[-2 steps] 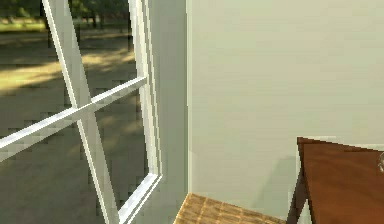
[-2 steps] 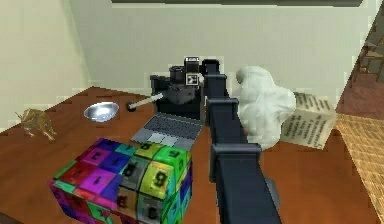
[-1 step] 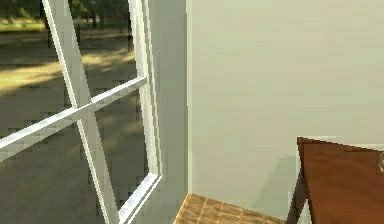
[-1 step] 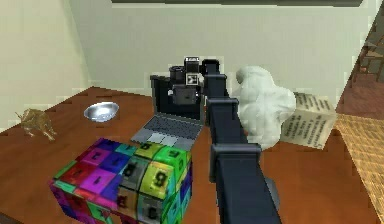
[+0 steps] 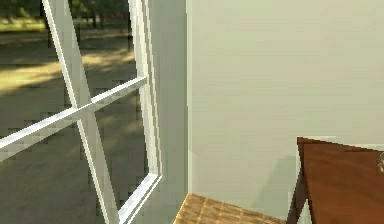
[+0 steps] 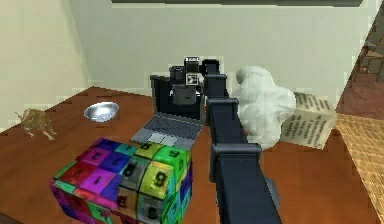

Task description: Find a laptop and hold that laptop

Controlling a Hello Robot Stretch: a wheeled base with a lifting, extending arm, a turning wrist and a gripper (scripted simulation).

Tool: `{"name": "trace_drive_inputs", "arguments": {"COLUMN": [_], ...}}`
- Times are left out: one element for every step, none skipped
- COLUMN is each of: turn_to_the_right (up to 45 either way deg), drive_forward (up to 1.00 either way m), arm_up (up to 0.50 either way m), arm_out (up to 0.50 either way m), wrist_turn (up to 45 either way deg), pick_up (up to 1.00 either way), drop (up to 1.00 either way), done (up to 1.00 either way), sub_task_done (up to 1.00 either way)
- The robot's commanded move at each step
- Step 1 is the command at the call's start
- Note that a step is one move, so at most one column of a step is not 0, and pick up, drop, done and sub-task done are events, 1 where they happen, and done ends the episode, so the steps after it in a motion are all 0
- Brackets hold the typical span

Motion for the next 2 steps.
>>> {"name": "trace_drive_inputs", "arguments": {"turn_to_the_right": [0.0, 0.0], "drive_forward": [0.00, 0.00], "arm_up": [-0.30, 0.00], "arm_out": [0.00, 0.00], "wrist_turn": [0.0, 0.0], "pick_up": [0.00, 1.00], "drop": [0.00, 0.00], "done": [0.00, 0.00], "sub_task_done": [0.00, 0.00]}}
